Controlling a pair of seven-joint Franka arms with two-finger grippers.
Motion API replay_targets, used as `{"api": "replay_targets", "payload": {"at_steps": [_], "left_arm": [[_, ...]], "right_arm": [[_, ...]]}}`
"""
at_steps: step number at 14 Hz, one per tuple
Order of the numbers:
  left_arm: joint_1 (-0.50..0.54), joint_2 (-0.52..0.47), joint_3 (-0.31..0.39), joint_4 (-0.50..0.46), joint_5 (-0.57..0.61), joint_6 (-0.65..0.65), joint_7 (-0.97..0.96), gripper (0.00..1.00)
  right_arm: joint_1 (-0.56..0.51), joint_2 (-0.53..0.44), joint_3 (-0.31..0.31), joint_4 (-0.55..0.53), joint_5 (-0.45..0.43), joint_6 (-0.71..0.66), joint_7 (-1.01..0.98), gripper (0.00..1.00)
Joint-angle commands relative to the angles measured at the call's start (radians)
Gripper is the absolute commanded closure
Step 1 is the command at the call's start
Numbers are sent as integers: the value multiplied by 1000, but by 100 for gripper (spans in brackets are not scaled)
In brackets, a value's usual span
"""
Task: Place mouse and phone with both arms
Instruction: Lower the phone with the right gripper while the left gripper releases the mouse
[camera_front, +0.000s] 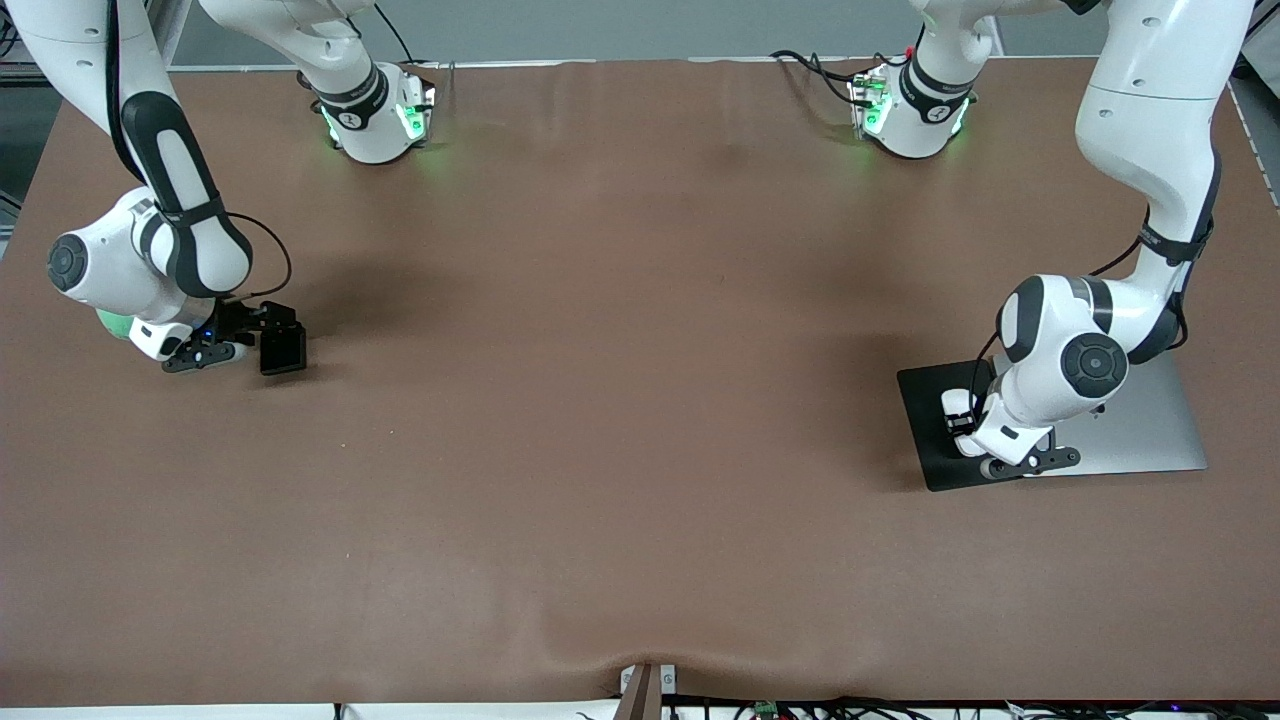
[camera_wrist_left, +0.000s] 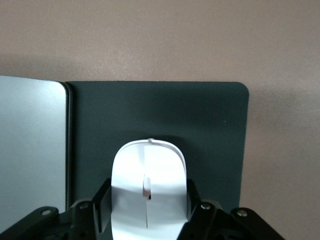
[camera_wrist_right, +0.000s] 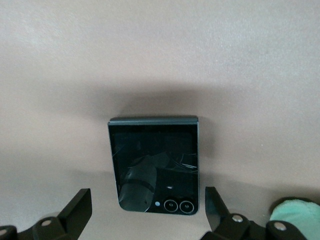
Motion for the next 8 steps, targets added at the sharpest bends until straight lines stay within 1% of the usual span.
{"api": "replay_targets", "payload": {"at_steps": [1, 3, 4, 5, 6, 8], "left_arm": [[9, -4, -6, -21, 20, 38, 7, 96], [11, 2, -6, -40, 20, 71, 7, 95], [11, 2, -6, -40, 22, 71, 7, 91], [11, -2, -6, -40, 20, 70, 11, 66], [11, -7, -6, -40, 20, 65, 20, 33], [12, -7, -8, -40, 20, 64, 35, 0]], "right_arm": [[12, -32, -4, 48, 26, -74, -9, 0], [16, -33, -1, 123, 17, -116, 3, 0], [20, -33, -1, 161, 10, -134, 13, 0], [23, -33, 5, 200, 4, -156, 19, 0], [22, -33, 17, 241, -20, -173, 35, 0], [23, -32, 39, 344, -106, -234, 141, 0]]}}
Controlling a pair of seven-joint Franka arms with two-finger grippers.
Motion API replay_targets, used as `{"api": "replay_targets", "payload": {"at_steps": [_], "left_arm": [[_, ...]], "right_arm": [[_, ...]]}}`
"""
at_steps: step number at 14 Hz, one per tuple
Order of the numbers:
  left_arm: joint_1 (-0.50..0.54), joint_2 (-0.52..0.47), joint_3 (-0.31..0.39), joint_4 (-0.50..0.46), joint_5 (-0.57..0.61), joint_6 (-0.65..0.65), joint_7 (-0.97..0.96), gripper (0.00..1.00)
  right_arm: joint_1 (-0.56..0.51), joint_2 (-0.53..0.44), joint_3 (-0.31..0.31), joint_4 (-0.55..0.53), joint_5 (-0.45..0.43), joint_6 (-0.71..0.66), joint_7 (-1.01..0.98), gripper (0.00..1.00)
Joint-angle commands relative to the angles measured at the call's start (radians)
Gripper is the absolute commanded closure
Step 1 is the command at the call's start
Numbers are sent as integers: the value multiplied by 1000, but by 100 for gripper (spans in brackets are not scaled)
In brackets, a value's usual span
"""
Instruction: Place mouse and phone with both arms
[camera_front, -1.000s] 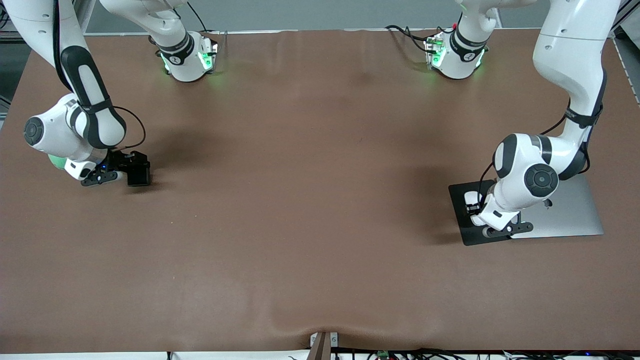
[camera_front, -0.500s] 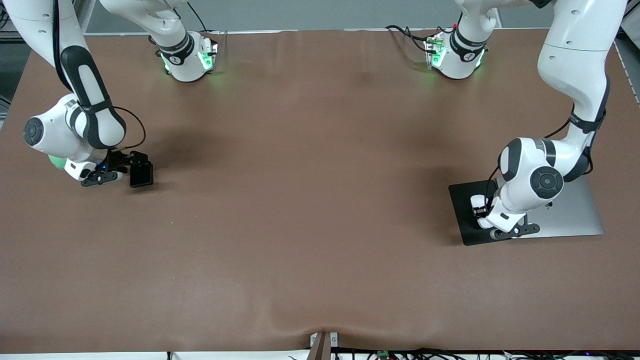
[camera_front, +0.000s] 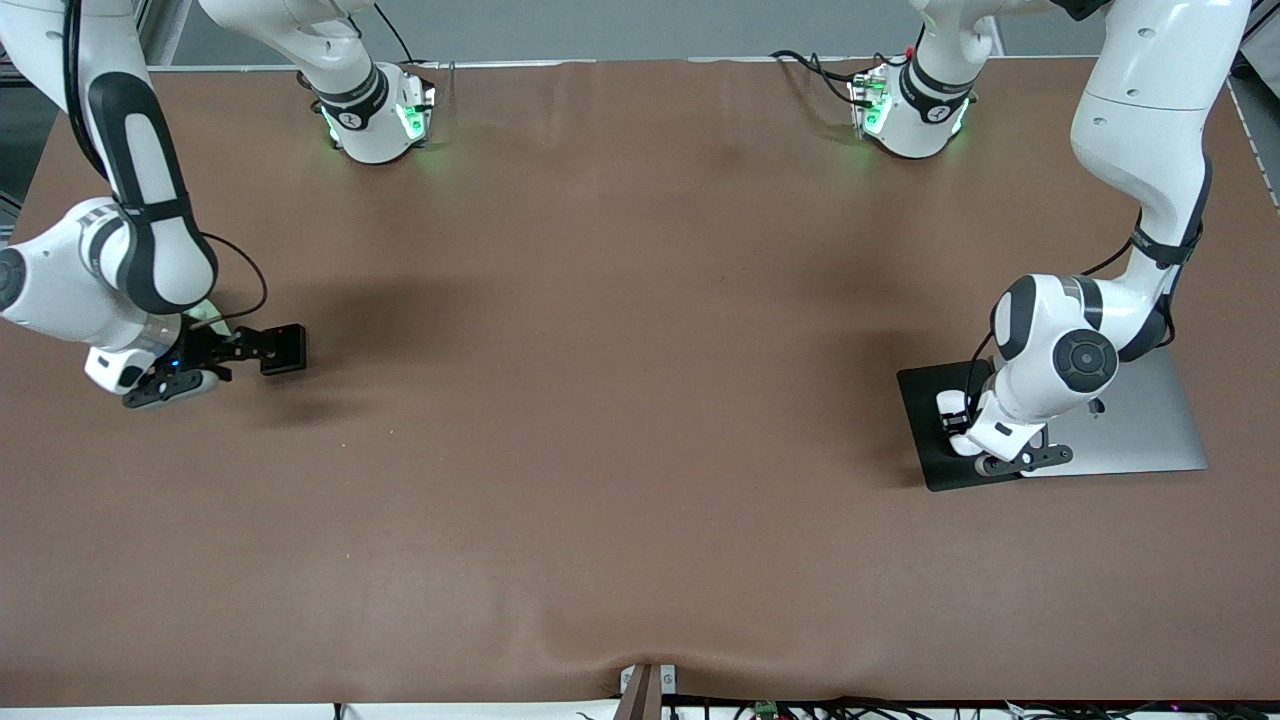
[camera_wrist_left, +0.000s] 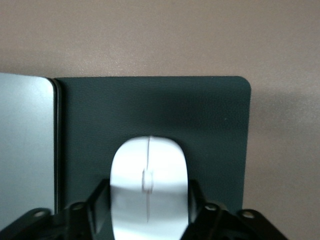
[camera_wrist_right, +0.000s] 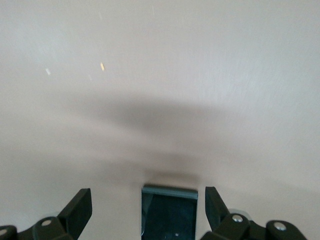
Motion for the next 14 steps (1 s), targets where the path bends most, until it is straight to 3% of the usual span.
{"api": "replay_targets", "payload": {"at_steps": [1, 6, 10, 14], "left_arm": [[10, -18, -7, -15, 20, 15, 19, 0], [4, -151, -14, -14, 20, -74, 40, 0], [7, -294, -76, -12, 18, -170, 38, 0], [7, -450, -162, 32, -29, -336, 17, 0]], "right_arm": [[-2, -11, 68, 152, -123, -129, 175, 0], [1, -11, 228, 401, -306, -344, 550, 0], [-2, -3, 374, 594, -484, -494, 807, 0], [-17, -17, 382, 759, -469, -755, 886, 0]]}}
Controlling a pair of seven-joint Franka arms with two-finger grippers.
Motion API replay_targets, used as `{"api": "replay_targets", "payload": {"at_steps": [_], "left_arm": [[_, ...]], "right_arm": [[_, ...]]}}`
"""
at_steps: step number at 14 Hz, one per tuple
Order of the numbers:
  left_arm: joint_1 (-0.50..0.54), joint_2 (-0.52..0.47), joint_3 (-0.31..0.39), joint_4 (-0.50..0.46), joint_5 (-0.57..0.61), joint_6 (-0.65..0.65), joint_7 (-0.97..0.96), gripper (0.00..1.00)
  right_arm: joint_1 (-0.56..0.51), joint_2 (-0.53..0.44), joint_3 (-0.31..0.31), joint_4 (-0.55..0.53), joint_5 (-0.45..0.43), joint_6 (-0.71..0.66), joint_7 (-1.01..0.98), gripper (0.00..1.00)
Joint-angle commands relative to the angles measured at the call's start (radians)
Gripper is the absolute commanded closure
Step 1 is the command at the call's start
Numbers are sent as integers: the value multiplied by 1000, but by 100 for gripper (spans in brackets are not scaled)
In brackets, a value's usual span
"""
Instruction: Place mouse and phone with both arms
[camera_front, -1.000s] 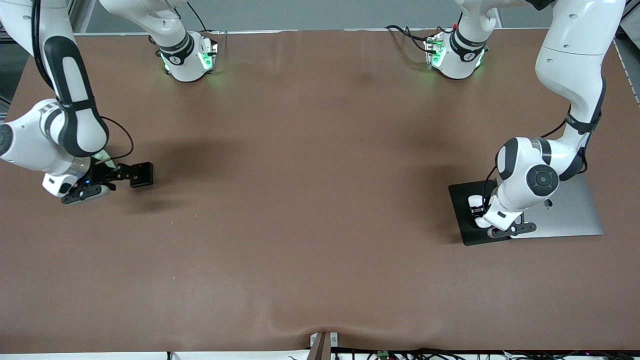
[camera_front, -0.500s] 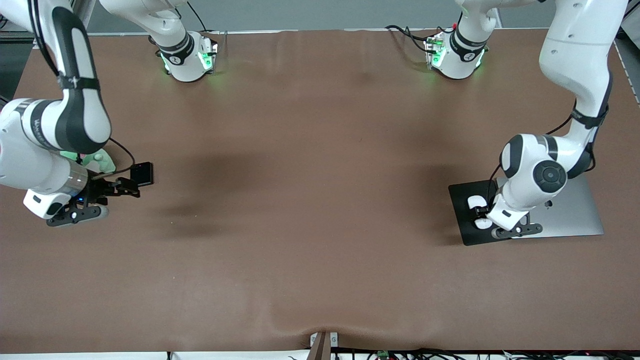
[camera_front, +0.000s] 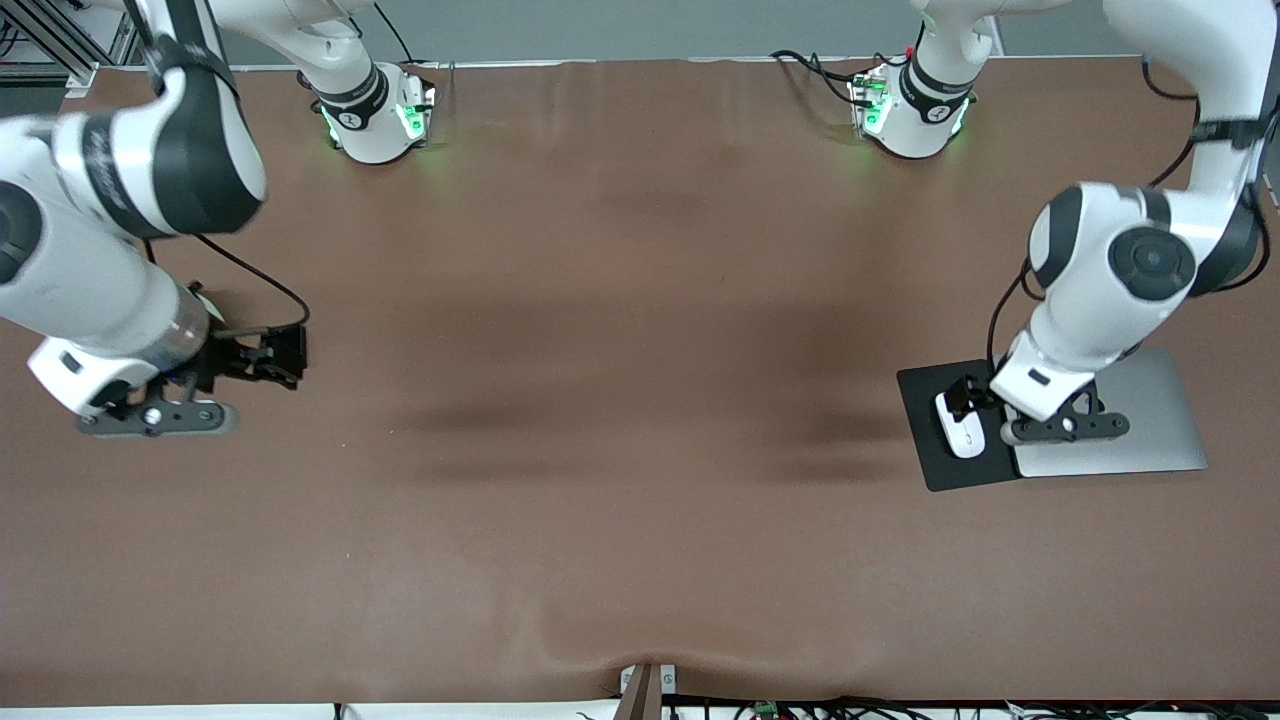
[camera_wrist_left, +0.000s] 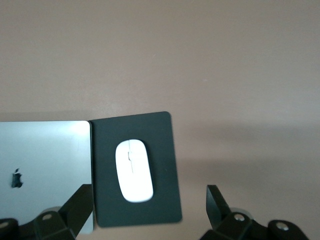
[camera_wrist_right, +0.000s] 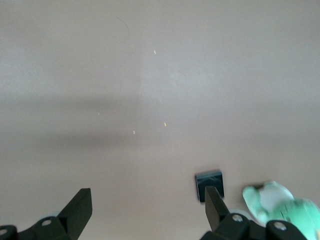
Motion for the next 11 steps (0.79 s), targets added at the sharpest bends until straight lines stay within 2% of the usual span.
{"api": "replay_targets", "payload": {"at_steps": [1, 2, 4, 6, 8, 11], "left_arm": [[8, -107, -54, 48, -58, -157, -11, 0], [6, -114, -67, 115, -75, -251, -10, 0], [5, -106, -82, 264, -80, -433, -3, 0], [5, -103, -82, 363, -108, -532, -3, 0], [3, -98, -76, 438, -128, -603, 15, 0], [-44, -85, -47, 519, -142, -699, 30, 0]], "right_arm": [[-51, -21, 15, 69, 3, -149, 30, 0], [-82, -55, 12, 69, 30, -166, 30, 0], [-111, -99, 2, 69, 32, -202, 24, 0], [-115, -170, -6, 69, 22, -265, 28, 0], [-98, -178, -56, 63, 37, -262, 28, 0], [-96, -187, -60, 17, 37, -230, 14, 0]]}}
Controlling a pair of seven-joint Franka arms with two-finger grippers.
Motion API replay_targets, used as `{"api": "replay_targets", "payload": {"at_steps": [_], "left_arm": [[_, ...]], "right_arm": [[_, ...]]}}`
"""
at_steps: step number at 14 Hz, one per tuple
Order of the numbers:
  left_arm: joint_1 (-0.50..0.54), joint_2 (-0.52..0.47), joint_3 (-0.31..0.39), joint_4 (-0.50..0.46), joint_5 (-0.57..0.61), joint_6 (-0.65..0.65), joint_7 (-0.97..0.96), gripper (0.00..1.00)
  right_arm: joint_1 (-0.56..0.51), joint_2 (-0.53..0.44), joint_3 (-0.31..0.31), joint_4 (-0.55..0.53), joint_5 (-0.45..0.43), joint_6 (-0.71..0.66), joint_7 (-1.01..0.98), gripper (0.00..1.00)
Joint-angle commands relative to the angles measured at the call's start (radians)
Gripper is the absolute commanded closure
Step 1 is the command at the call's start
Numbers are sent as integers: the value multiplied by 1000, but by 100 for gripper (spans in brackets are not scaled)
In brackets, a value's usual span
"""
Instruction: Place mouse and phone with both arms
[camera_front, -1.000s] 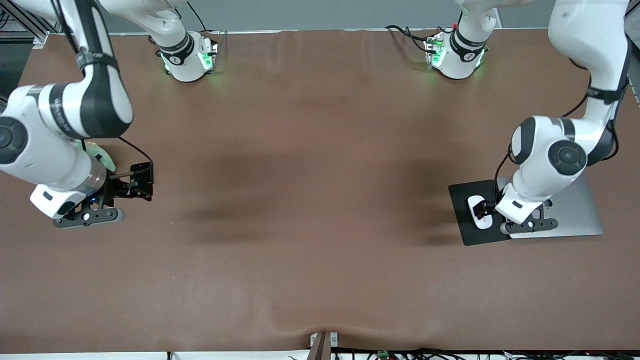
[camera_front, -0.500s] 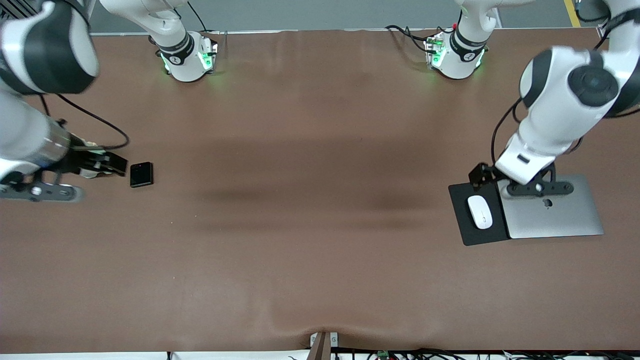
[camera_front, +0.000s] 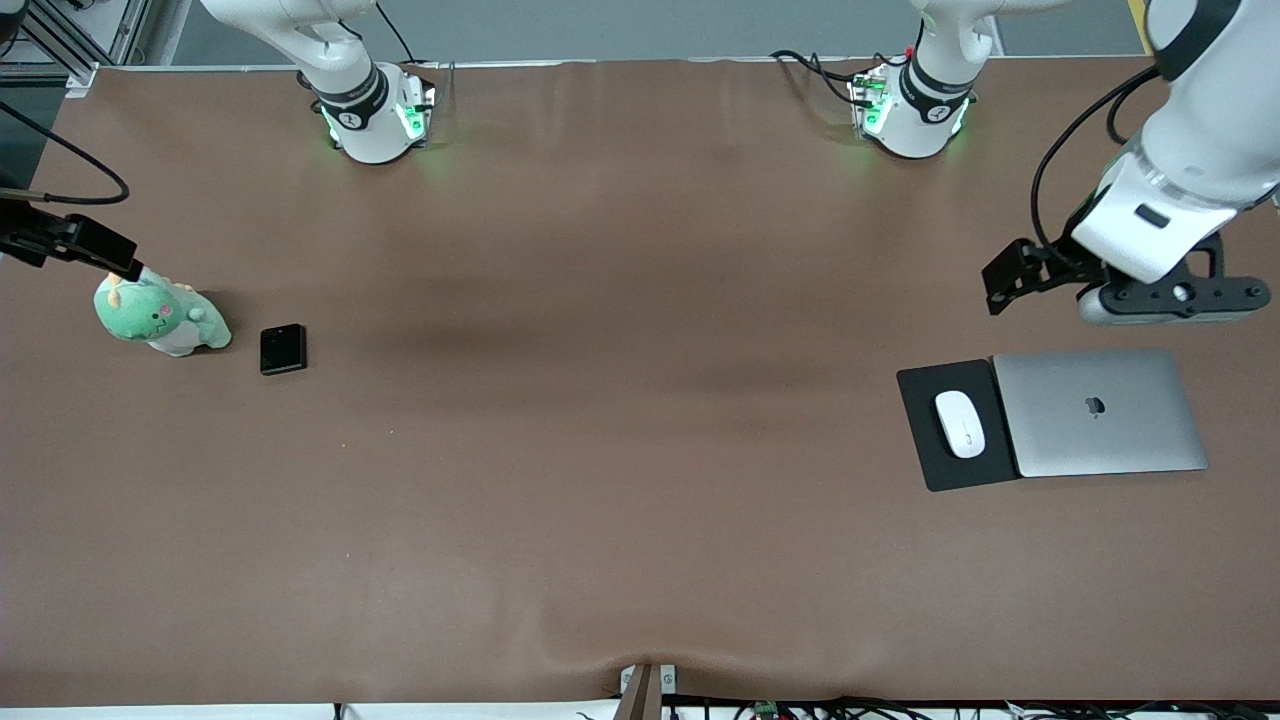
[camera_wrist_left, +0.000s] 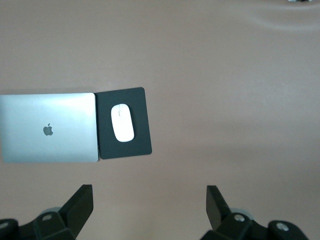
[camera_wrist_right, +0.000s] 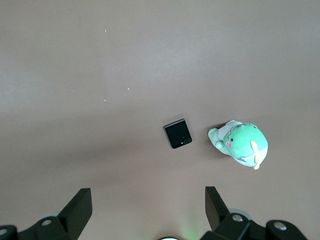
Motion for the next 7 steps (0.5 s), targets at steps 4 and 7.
{"api": "replay_targets", "payload": {"at_steps": [4, 7], "left_arm": [[-136, 21, 118, 94, -25, -159, 40, 0], [-133, 3, 121, 59, -51, -202, 35, 0]], "right_arm": [[0, -35, -14, -90, 80, 80, -7, 0], [1, -126, -14, -231, 81, 175, -20, 0]]}}
